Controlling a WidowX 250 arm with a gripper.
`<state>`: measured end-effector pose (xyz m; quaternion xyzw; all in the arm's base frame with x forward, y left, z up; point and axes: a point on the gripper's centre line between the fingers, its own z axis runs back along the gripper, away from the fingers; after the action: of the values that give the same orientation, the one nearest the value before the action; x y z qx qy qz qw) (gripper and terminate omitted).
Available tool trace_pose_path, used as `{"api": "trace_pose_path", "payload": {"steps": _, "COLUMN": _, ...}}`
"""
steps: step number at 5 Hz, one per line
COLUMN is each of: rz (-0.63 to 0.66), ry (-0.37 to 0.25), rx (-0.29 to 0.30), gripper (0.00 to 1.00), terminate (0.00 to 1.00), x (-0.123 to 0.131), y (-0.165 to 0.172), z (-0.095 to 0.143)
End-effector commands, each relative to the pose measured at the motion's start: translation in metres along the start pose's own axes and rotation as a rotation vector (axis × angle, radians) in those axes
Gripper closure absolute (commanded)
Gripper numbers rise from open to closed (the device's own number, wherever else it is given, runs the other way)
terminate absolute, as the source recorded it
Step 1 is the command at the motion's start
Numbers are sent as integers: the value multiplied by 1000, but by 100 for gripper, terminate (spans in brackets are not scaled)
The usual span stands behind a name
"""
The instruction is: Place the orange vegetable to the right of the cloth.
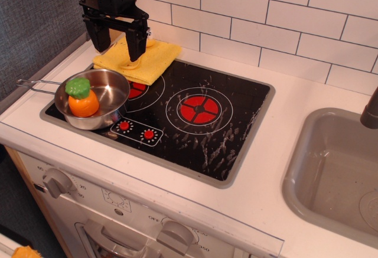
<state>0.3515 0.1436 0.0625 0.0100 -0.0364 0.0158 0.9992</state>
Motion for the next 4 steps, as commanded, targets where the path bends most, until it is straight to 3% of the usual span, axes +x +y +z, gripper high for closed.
{"api": "trace_pose_path", "payload": {"steps": 1, "rz": 0, "ry": 0, "rx": 0, "gripper": 0, "terminate": 0, "x": 0, "y": 0, "z": 0}}
{"api": "trace_pose_path", "payload": {"steps": 2, "rz": 57, "ry": -26, "rx": 50, "gripper": 0, "terminate": 0, "x": -20, "y": 10, "z": 10}}
{"api": "trace_pose_path", "payload": {"steps": 4, "rz": 96, "ry": -79, "rx": 80, "gripper": 0, "terminate": 0, "x": -62, "y": 25, "z": 21}}
